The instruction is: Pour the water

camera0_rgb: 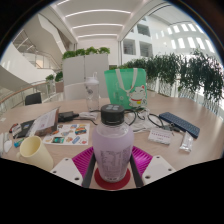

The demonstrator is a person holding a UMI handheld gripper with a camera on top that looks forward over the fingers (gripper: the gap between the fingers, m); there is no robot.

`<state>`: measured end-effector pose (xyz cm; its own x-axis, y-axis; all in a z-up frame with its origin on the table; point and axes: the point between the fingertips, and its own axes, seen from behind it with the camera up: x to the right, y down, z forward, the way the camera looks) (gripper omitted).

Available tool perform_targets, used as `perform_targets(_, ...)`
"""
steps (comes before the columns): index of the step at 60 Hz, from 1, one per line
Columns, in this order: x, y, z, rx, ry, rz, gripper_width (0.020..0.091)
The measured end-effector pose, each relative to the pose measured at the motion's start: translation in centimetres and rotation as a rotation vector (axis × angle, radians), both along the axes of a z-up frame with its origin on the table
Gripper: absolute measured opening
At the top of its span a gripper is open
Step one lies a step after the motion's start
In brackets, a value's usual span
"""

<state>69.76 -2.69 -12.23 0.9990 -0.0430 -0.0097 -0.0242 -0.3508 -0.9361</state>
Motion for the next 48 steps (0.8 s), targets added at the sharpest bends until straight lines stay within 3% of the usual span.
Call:
perform_targets(2, 0.2, -0.5, -0.4, -0.042, 0.018, -0.017, 0.0682)
perform_targets(5, 0.1, -1.9, -0.6, -0.087, 0.038, -0.035, 0.0843)
perform_targets(6, 0.1, -2.3, -0.5, -0.098, 0.041, -0.041, 0.0854)
perform_targets(16, -1.3, -8.9, 1.7, -0.144, 0.028, -0.061, 0.0831)
perform_targets(37, -11.5, -27.9, 14.0, -0.090, -0.084, 0.006, 0.0838)
perform_targets(48, -14.6, -35.9, 18.8, -0.057, -0.112, -0.002, 0.0835)
